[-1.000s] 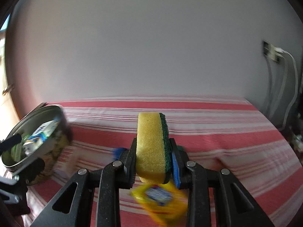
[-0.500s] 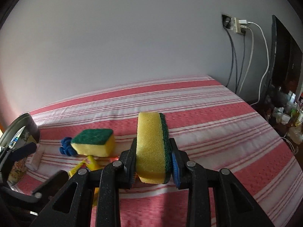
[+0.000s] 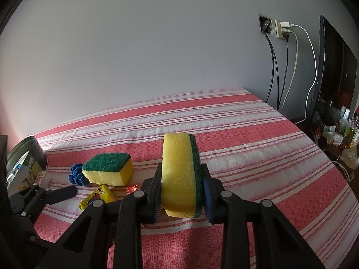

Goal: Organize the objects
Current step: 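Grasp the yellow XianWei cracker packet with the left gripper and lift it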

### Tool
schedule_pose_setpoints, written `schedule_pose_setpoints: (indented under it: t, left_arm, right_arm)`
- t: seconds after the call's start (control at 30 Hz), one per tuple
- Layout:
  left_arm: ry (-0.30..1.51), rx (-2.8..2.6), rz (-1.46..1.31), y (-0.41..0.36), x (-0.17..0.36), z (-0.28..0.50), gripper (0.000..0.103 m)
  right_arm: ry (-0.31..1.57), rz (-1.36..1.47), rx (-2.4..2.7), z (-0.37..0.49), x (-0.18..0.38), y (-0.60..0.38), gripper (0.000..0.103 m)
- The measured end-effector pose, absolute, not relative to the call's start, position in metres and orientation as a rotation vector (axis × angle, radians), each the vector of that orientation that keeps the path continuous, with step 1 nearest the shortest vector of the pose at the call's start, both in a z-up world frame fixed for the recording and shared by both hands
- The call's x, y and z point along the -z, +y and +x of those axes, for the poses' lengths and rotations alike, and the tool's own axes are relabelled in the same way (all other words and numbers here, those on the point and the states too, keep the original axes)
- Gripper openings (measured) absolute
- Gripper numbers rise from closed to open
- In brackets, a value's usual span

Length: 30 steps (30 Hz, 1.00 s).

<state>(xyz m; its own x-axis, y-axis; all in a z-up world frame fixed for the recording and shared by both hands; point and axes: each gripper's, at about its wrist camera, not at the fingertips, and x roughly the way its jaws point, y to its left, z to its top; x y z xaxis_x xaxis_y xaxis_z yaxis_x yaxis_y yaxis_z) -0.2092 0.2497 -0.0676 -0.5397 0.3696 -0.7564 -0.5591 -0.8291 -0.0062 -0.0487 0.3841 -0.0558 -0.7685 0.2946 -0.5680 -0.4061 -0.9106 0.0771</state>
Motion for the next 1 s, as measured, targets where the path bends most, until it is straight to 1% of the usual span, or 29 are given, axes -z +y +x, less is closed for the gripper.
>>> schedule_pose_setpoints:
  t: [0.03,0.2,0.5,1.0]
  left_arm:
    - [0.318,-2.337,-1.079,0.25,0.068,-0.209,0.075]
    - [0.305,-2.34,-1.068,0.247,0.067,-0.206,0.071]
    - [0.285,-2.442,-0.952,0.235,0.055,-0.197,0.071]
    - [0.183,-2.592,-0.803,0.213,0.043,-0.192,0.071]
  right_arm:
    - [0.274,-0.802,-2.632,-0.049,0.056,0.383,0.032]
    - [0.272,-0.806,-2.632,-0.049,0.056,0.383,0.032]
    - [0.24,-0.77,-2.645,-0.045,0.052,0.377,0.032]
    - [0.204,-0.679,-2.673,-0.038,0.046,0.368,0.032]
